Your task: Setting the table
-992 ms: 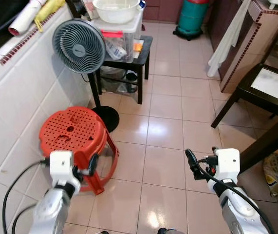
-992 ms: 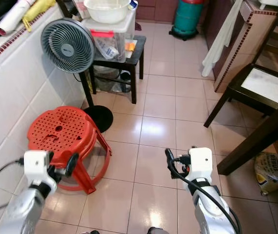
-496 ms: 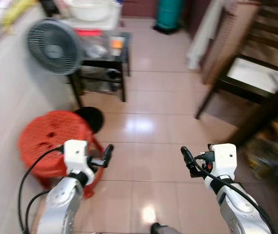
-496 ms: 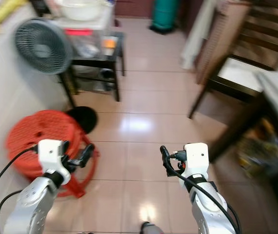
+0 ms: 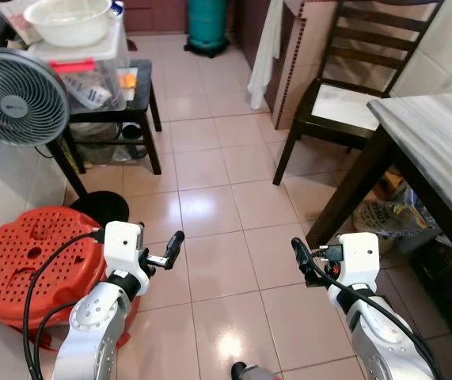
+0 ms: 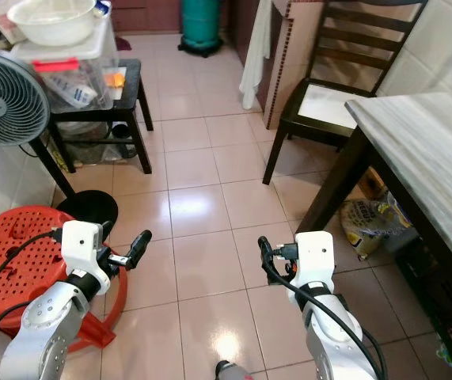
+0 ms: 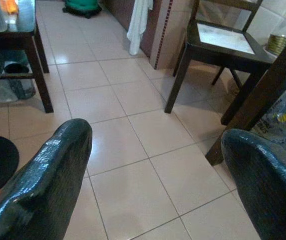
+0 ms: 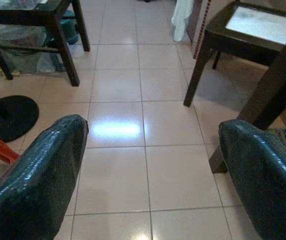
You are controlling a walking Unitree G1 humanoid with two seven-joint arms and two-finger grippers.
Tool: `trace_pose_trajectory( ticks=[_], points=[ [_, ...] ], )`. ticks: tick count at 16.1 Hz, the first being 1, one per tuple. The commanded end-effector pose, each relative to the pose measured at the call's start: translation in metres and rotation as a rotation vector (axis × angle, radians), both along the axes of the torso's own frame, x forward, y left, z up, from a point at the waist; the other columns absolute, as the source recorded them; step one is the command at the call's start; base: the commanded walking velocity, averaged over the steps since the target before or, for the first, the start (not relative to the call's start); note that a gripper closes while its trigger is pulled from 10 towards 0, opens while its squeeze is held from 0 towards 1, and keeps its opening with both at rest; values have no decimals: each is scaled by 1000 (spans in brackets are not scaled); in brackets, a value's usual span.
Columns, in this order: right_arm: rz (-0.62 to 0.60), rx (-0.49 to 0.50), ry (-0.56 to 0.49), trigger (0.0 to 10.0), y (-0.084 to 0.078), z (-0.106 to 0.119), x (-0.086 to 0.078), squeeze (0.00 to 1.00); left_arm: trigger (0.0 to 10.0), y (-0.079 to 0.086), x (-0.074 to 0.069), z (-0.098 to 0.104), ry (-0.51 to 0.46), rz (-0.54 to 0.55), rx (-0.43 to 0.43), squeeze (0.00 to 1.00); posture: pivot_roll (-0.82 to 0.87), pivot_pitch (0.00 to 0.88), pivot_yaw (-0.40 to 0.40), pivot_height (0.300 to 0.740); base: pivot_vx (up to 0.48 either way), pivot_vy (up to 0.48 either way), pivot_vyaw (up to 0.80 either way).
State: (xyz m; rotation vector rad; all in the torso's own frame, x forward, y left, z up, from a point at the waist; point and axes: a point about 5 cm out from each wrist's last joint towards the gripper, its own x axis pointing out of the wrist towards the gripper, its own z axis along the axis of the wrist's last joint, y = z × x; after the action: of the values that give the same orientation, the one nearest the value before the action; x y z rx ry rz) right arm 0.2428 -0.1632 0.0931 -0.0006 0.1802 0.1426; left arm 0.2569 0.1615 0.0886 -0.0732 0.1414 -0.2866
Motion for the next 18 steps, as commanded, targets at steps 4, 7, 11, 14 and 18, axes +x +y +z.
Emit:
trace_pose_trajectory(
  ticks=[4,7,11,14,18],
  points=[
    [-4,11,-28,10000,4,5,4,0,10000,8,5,10,-59,57,50,0,-172,124,13,740,0,0,0],
    [-44,8,-79,10000,-2,10,5,0,10000,15,10,21,-148,85,209,0,-175,125,27,740,0,0,0],
    [-112,58,-63,10000,-1,-2,4,0,10000,19,13,26,-159,127,237,0,-160,117,94,740,0,0,0],
    [-100,70,-57,10000,7,-6,7,0,10000,20,16,27,-169,136,246,0,-147,113,95,740,0,0,0],
    [-87,43,-64,10000,0,-3,13,0,10000,22,14,20,-149,184,226,0,-155,109,59,740,0,0,0]
  ],
)
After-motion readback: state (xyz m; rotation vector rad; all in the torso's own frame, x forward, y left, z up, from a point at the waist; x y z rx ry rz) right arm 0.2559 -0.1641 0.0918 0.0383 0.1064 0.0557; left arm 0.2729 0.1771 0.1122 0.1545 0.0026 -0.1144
